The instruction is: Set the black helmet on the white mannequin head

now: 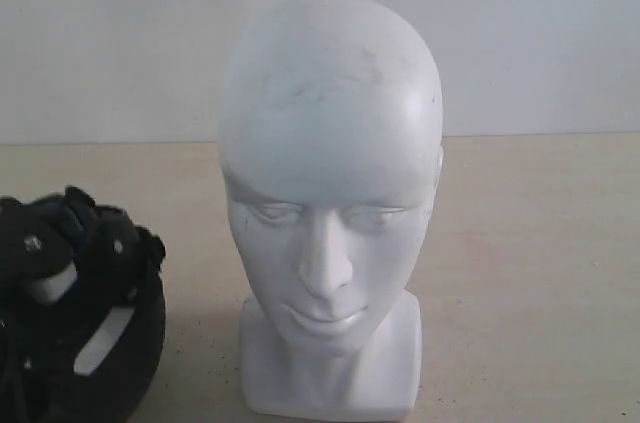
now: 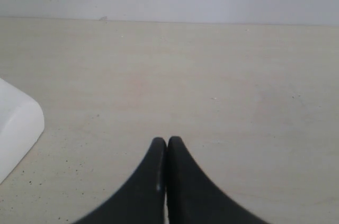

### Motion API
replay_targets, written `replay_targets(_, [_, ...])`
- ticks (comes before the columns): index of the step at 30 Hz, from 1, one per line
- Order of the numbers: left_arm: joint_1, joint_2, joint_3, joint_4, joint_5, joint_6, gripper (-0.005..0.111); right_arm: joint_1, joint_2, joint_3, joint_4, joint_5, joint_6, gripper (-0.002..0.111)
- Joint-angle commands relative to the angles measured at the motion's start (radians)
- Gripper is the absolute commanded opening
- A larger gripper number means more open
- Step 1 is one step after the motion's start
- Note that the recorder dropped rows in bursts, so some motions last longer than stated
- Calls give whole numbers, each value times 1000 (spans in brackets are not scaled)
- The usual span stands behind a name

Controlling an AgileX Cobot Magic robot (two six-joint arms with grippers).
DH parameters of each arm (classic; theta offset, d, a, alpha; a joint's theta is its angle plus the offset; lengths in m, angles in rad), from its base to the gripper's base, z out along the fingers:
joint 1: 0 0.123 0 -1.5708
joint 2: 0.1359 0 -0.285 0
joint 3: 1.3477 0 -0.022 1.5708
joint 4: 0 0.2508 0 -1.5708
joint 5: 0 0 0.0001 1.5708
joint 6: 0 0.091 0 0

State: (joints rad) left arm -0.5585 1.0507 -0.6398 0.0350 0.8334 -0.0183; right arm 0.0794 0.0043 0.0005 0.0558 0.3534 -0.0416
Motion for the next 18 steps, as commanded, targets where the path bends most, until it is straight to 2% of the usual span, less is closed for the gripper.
replay_targets(1, [0,-114,-63,187,-76,-83,4,0,-4,0,-2,-12,-2,0])
replay_targets(7, [0,-231,-90,348,-178,-231,4,0,-4,0,-2,-12,-2,0])
replay_targets(12, [0,-299,-94,474,-342,-365,4,0,-4,0,-2,-12,-2,0])
replay_targets(18, [0,-344,-94,603,-525,-430,4,0,-4,0,-2,-12,-2,0])
